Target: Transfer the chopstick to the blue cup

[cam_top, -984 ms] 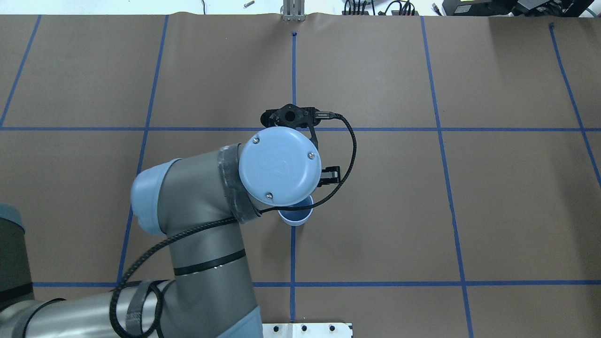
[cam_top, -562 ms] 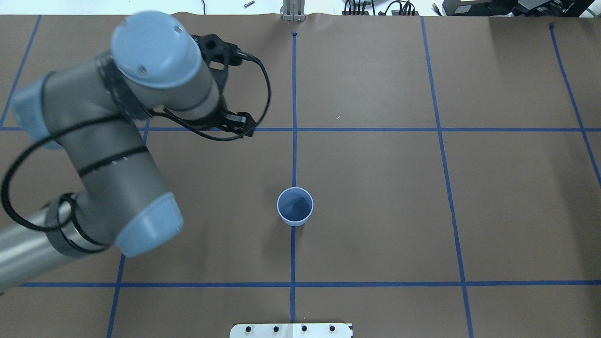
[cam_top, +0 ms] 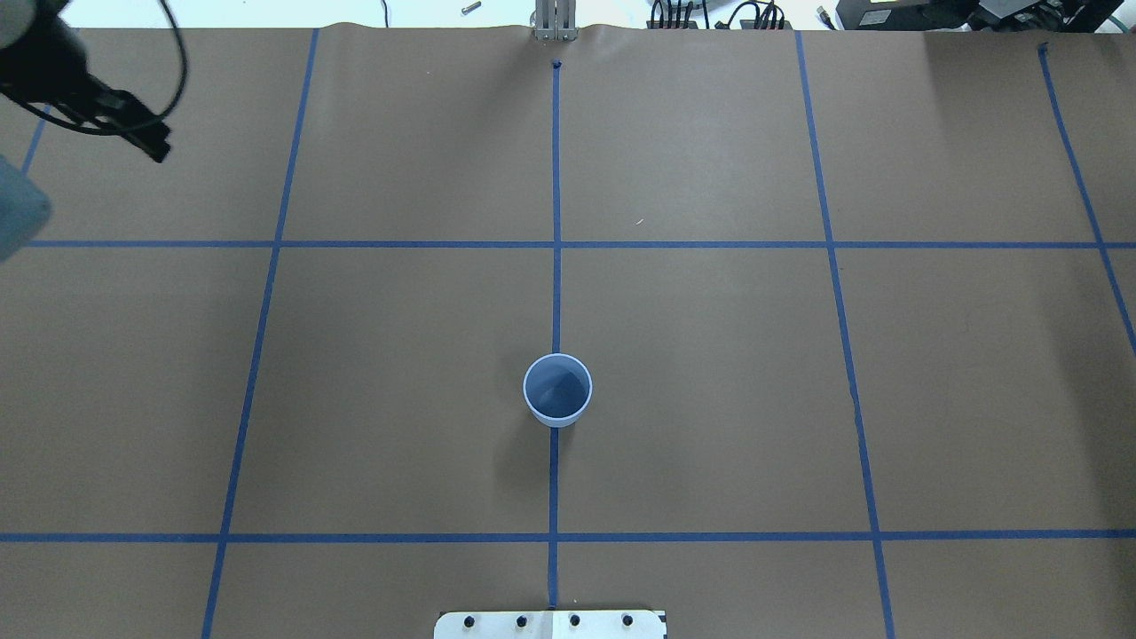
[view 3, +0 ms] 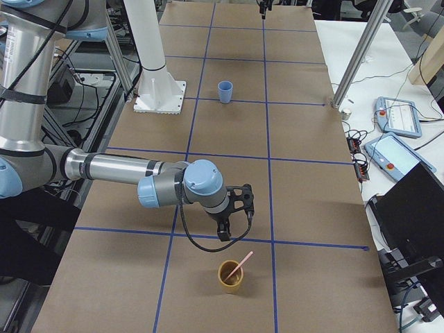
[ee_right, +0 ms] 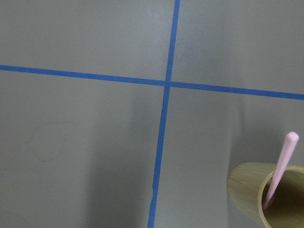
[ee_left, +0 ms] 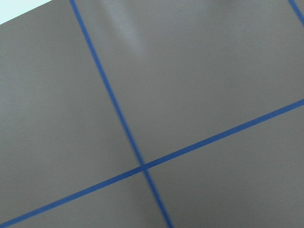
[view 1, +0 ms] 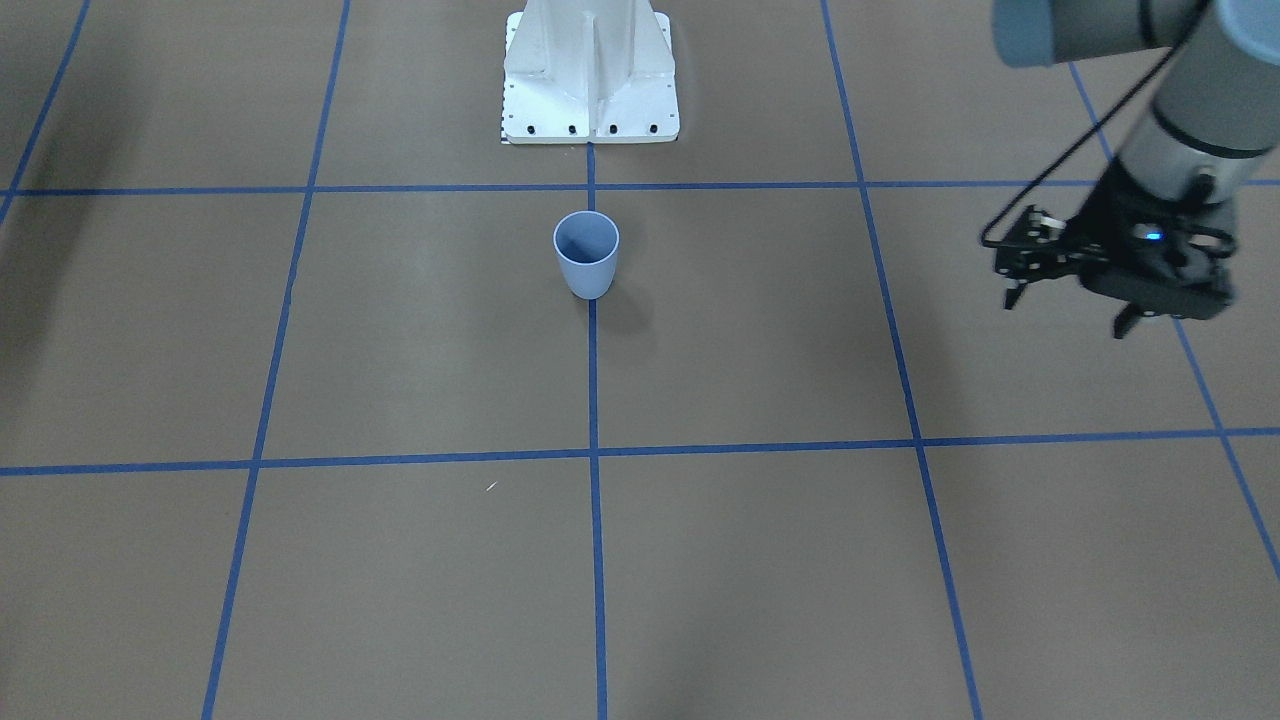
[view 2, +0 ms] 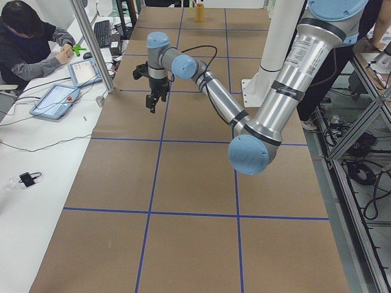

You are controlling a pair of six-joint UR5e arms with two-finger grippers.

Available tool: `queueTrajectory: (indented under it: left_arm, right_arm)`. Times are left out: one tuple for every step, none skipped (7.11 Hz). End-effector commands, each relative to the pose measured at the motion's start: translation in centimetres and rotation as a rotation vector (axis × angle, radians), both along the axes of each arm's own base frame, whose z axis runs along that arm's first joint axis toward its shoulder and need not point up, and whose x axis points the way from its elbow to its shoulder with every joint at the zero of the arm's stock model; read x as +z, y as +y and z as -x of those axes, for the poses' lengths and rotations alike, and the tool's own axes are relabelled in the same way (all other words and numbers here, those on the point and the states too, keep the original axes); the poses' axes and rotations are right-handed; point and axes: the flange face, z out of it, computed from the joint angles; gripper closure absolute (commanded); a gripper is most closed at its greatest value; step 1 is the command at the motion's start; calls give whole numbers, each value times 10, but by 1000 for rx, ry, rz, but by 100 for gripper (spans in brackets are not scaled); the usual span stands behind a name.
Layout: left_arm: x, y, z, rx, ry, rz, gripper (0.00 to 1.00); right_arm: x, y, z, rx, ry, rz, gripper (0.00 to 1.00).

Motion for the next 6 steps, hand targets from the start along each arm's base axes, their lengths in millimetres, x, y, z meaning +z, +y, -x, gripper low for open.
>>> queueTrajectory:
  left_arm:
    - [142, 3, 100, -47, -19, 197, 1]
    - [162, -1, 170, -112, -14, 179, 1]
    - [219, 26, 217, -40, -7, 149, 1]
    - [238, 43, 245, -11, 11, 74, 1]
    - [254, 57, 245, -6, 14, 95, 1]
    - [255, 58, 246, -7, 15, 97, 1]
  right_arm:
    - [0, 0, 0, 0, 0, 0, 0]
    - [0, 2, 0, 0, -2, 2, 0]
    - [3, 8, 0, 1, -2, 11, 0]
    - [10, 20, -6, 13, 7, 21, 0]
    - [14, 26, -15, 26, 40, 7, 0]
    - [7, 11, -20, -3, 90, -60, 0]
